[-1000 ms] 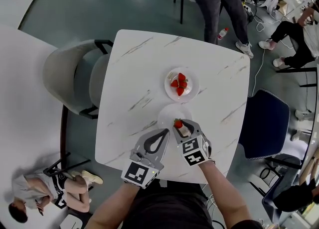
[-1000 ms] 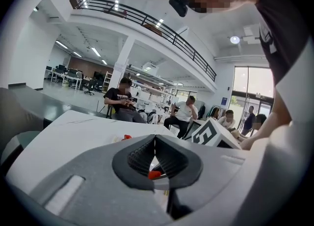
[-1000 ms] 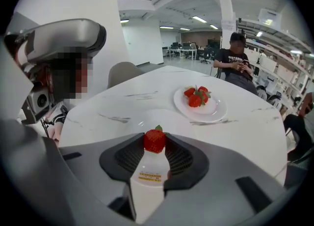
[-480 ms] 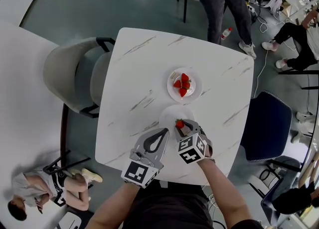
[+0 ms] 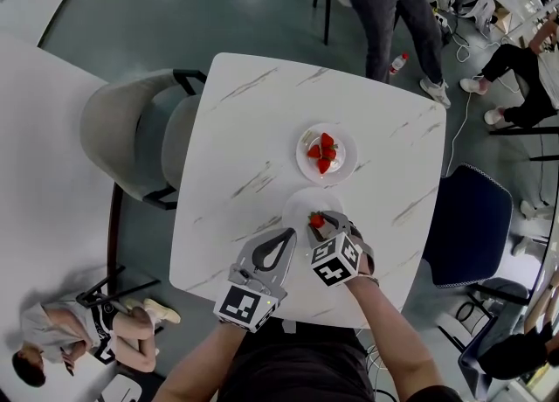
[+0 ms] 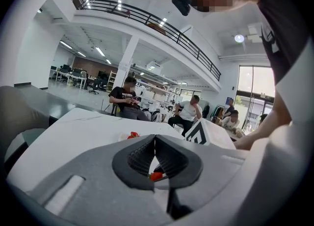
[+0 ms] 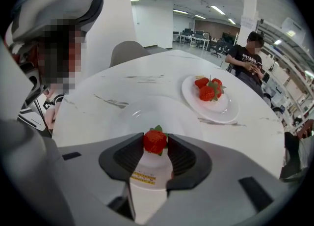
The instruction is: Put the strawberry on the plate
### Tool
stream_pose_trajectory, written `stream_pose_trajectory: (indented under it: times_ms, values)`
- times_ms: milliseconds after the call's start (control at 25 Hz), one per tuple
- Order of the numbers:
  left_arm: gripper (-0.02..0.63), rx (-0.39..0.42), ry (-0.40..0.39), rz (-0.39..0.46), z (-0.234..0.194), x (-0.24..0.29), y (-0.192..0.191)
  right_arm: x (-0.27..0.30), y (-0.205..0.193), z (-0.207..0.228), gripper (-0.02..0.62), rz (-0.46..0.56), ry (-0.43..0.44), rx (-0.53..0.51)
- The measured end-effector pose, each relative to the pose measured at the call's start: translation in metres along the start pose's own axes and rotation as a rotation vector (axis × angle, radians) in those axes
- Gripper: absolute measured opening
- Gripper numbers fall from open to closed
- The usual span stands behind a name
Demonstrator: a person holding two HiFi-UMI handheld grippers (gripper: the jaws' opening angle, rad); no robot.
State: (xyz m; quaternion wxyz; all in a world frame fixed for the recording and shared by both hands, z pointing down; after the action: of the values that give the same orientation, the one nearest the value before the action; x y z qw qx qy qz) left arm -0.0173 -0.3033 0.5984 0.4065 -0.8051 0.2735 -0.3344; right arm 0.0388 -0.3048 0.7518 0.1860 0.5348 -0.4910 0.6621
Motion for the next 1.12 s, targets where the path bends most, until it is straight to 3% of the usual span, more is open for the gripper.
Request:
stream_pose_trajectory:
  times_ms: [280, 560, 640, 720, 840, 1120]
  values:
    - [0.011, 0.004, 0.002, 0.006, 0.003, -0.013, 0.003, -0.023, 0.009, 0.003, 0.163, 0.032, -0.009, 0.033]
    - [0.011, 0.030, -0.029, 0.019, 0.021, -0.027, 0.011, -0.070, 0.031, 0.005, 0.160, 0.163, -0.084, 0.072]
    - [0.011, 0.037, -0.037, 0.022, 0.027, -0.034, 0.014, -0.086, 0.038, 0.004, 0.128, 0.220, -0.118, 0.096]
    - [0.011, 0.049, -0.049, 0.028, 0.036, -0.043, 0.017, -0.106, 0.047, 0.003, 0.039, 0.295, -0.160, 0.133]
    - [0.011, 0.054, -0.063, 0.041, 0.050, -0.057, 0.025, -0.138, 0.062, -0.003, 0.005, 0.407, -0.187, 0.200]
    - [0.011, 0.038, -0.121, 0.063, 0.089, -0.104, 0.048, -0.223, 0.099, -0.039, 0.003, 0.661, -0.160, 0.327]
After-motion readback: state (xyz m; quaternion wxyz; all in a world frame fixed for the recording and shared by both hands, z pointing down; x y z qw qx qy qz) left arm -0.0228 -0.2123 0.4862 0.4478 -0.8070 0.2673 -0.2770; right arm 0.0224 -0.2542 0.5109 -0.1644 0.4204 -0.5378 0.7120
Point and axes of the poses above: the fingertips, and each gripper's own axes: x forward along the fingers, z to its right, y out of its top, the point moved 1 cm from there along -x, backward along the fingers, and after that the axes turned 11 degrees about -x, right-handed, at the moved point
